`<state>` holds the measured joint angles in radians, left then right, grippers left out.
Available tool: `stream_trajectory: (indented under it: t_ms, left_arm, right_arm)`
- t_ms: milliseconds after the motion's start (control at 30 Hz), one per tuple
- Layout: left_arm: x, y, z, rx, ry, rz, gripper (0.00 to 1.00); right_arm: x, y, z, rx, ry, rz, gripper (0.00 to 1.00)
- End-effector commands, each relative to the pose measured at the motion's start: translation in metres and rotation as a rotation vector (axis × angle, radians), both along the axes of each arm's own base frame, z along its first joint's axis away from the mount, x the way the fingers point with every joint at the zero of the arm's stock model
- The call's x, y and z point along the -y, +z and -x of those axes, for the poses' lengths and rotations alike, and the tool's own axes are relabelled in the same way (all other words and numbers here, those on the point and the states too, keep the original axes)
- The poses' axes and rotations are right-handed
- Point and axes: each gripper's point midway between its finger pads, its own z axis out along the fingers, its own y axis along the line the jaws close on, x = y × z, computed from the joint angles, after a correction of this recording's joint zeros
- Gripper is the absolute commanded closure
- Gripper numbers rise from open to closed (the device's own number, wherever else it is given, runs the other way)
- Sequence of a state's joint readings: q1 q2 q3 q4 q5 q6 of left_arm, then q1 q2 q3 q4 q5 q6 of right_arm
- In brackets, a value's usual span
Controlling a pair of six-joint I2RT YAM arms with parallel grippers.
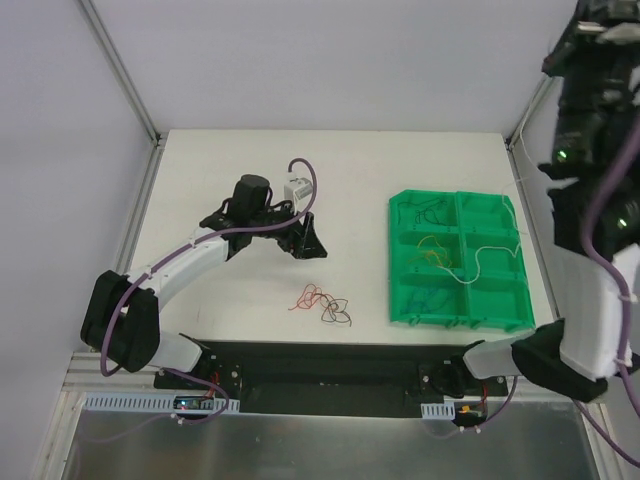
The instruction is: Untangle the cables
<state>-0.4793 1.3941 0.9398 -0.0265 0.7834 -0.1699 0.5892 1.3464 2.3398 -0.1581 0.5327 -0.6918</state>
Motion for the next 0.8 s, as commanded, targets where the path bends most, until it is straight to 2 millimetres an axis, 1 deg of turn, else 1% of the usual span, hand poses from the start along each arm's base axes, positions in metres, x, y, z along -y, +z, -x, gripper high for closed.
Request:
stream_trajectory:
  t_ms: [0, 67, 133, 200, 233, 267, 300, 367, 400, 433, 467, 533, 633, 733, 767]
  left_arm:
    - [0.007, 0.023, 0.004, 0.060, -0.039, 0.035, 0.29]
    - [0.007, 0.021, 0.004, 0.044, -0.036, 0.032, 0.28]
    - [0.008, 0.022, 0.003, 0.037, -0.036, 0.033, 0.29]
    - [0.008, 0.024, 0.004, 0.032, -0.035, 0.033, 0.29]
    - [0.008, 0.027, 0.004, 0.037, -0.037, 0.038, 0.29]
    - [0.008, 0.029, 0.005, 0.038, -0.039, 0.041, 0.29]
    - [0.008, 0.032, 0.006, 0.039, -0.038, 0.044, 0.29]
    - [0.008, 0.036, 0.008, 0.037, -0.041, 0.052, 0.29]
    - [0.009, 0.038, 0.009, 0.033, -0.041, 0.057, 0.29]
    - [0.008, 0.040, 0.008, 0.035, -0.037, 0.059, 0.29]
    - [0.008, 0.040, 0.008, 0.032, -0.032, 0.059, 0.29]
    - [0.007, 0.040, 0.008, 0.034, -0.021, 0.053, 0.29]
    - [0.005, 0.041, 0.008, 0.035, -0.010, 0.049, 0.29]
    - [0.004, 0.039, 0.005, 0.038, 0.008, 0.037, 0.29]
    - [0.003, 0.038, 0.004, 0.036, 0.016, 0.030, 0.29]
  right_arm:
    - [0.038, -0.023, -0.054, -0.066, -0.189, -0.080, 1.00]
    - [0.055, -0.037, -0.072, -0.096, -0.213, -0.131, 1.00]
    - [0.073, -0.052, -0.082, -0.137, -0.234, -0.170, 1.00]
    - [0.085, -0.069, -0.087, -0.166, -0.237, -0.206, 1.00]
    - [0.089, -0.075, -0.084, -0.171, -0.234, -0.217, 1.00]
    - [0.097, -0.083, -0.082, -0.179, -0.250, -0.232, 1.00]
    - [0.102, -0.093, -0.084, -0.195, -0.254, -0.242, 1.00]
    - [0.108, -0.111, -0.086, -0.226, -0.249, -0.263, 1.00]
    - [0.106, -0.120, -0.088, -0.243, -0.234, -0.267, 1.00]
    - [0.113, -0.127, -0.088, -0.261, -0.253, -0.270, 1.00]
    - [0.116, -0.132, -0.088, -0.274, -0.260, -0.272, 1.00]
    - [0.122, -0.139, -0.089, -0.302, -0.280, -0.270, 1.00]
    - [0.130, -0.139, -0.087, -0.324, -0.297, -0.273, 1.00]
    - [0.126, -0.129, -0.073, -0.340, -0.276, -0.283, 1.00]
    - [0.124, -0.123, -0.067, -0.327, -0.263, -0.282, 1.00]
